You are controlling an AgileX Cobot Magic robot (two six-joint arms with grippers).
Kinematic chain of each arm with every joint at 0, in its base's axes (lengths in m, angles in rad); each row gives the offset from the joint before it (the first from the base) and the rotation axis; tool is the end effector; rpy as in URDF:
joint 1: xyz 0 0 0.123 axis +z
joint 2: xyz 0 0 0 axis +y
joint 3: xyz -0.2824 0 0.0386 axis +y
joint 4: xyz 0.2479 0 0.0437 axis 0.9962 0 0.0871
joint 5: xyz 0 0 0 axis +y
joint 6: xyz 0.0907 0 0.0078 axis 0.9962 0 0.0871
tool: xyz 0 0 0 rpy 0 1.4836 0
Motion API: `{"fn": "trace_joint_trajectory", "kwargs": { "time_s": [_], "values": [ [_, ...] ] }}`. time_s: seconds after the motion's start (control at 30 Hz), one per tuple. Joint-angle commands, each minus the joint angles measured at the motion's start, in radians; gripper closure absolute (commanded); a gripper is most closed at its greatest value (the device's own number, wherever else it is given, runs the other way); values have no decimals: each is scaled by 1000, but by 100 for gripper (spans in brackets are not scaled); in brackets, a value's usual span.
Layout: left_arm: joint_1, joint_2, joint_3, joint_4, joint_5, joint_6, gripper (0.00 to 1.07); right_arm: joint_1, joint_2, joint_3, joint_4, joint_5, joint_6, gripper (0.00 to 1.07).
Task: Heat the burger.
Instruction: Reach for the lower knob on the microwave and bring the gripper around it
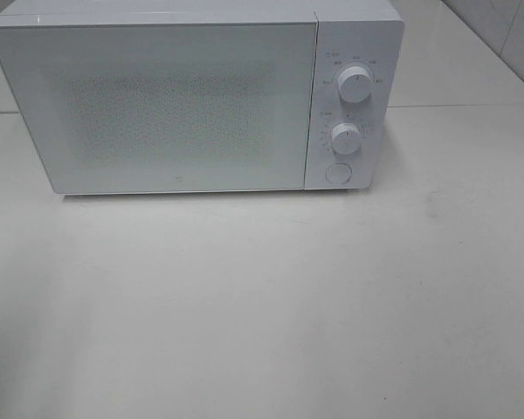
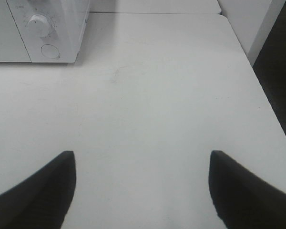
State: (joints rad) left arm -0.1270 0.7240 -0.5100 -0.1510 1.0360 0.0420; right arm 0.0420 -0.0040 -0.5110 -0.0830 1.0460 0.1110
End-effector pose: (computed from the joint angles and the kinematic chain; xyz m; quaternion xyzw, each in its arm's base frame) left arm 0.0993 -0.0246 0.2463 0.0580 0.9751 -0.0799 0.1988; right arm -0.0060 -0.0068 0.2816 0.0307 0.8441 -0.0005 0.5353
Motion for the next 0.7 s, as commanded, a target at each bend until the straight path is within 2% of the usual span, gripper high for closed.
{"fn": "trace_joint_trajectory", "kwargs": {
  "time_s": [0.03,0.4,0.53,0.67,0.7],
  "values": [
    [1,-92,10,9,4,-3,6,-4,-26,1,0,-4,4,33],
    [1,-231,10,15,4,-3,6,-4,-26,1,0,-4,4,33],
    [6,-335,10,10,3,-3,6,-4,-26,1,0,-4,4,33],
    [54,-420,10,5,3,2,6,-4,-26,1,0,-4,4,33],
    [106,-473,10,5,3,2,6,-4,-26,1,0,-4,4,33]
  ]
}}
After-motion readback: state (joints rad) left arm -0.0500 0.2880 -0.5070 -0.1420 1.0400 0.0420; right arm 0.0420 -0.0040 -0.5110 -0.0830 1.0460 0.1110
